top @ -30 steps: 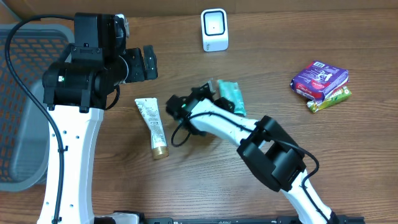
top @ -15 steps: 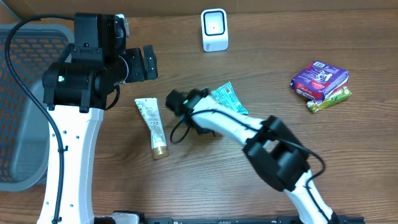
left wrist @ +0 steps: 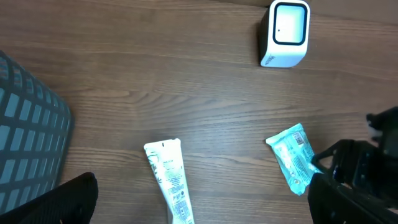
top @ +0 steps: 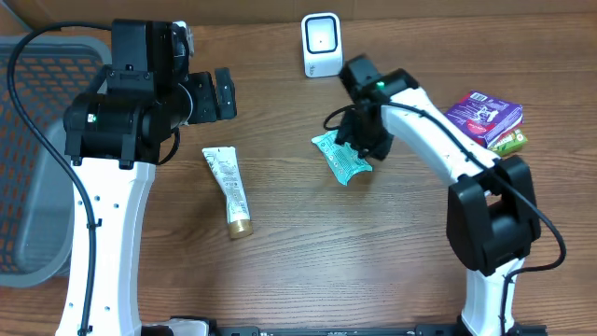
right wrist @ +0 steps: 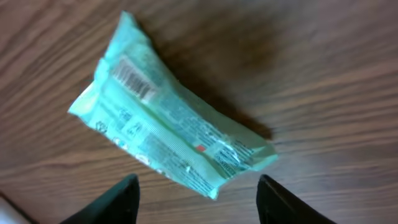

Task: Scan the item barcode

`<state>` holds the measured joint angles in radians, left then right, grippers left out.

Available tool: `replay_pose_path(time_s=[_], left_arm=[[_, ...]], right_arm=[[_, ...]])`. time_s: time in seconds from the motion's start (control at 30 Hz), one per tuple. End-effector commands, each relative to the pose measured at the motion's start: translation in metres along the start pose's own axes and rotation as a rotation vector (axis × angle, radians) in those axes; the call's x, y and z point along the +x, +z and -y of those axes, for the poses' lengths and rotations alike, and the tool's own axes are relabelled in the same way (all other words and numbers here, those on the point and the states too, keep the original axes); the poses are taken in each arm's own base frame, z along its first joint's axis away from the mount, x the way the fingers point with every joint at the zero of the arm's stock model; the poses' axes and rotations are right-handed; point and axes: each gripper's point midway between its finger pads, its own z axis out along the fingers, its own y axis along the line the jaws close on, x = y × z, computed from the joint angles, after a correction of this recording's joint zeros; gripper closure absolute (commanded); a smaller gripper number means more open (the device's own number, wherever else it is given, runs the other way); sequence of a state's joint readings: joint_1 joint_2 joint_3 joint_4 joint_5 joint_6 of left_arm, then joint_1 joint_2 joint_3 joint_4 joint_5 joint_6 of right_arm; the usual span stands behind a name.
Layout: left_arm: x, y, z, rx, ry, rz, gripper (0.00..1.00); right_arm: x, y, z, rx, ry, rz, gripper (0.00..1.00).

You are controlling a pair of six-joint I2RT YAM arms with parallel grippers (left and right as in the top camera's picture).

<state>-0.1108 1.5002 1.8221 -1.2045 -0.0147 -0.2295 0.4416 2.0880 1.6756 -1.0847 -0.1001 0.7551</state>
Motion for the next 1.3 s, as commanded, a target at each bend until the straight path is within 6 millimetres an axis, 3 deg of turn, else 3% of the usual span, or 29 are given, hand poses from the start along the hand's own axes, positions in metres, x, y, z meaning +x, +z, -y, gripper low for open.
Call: replay_pose_path(time_s=[0.0, 0.33, 0.47, 0.57, 0.73, 0.93, 1.07, 1.27], left_arm=[[-0.004, -0.001, 0.002, 0.01, 0.013, 0.01, 0.0], [-0.004, -0.001, 0.002, 0.01, 0.013, 0.01, 0.01], [-0.004, -0.001, 0.002, 0.01, 0.013, 0.01, 0.01], [-0.004, -0.001, 0.002, 0.01, 0.013, 0.01, 0.0], [-0.004, -0.001, 0.002, 0.01, 0.013, 0.01, 0.0], [-0.004, -0.001, 0.002, 0.01, 0.013, 0.01, 0.0], [-0.004, -0.001, 0.002, 0.01, 0.013, 0.01, 0.01], [-0.004, -0.001, 0.002, 0.01, 0.013, 0.01, 0.01]], right_arm=[[0.023, 0.018, 0.001, -0.085, 0.198, -0.155, 0.42], [0.015, 0.051, 0.002, -0.172, 0.264, -0.124, 0.47], [0.002, 0.052, 0.01, -0.144, 0.092, -0.045, 0.56], [-0.004, 0.049, 0.004, -0.192, -0.044, -0.033, 0.57], [-0.03, 0.034, 0.004, -0.263, -0.301, 0.024, 0.42], [-0.056, 0.03, 0.027, -0.255, -0.526, 0.096, 0.3], [-0.052, 0.025, 0.023, -0.332, -0.468, 0.059, 0.27], [-0.032, 0.027, 0.015, -0.383, -0.077, -0.09, 0.25]])
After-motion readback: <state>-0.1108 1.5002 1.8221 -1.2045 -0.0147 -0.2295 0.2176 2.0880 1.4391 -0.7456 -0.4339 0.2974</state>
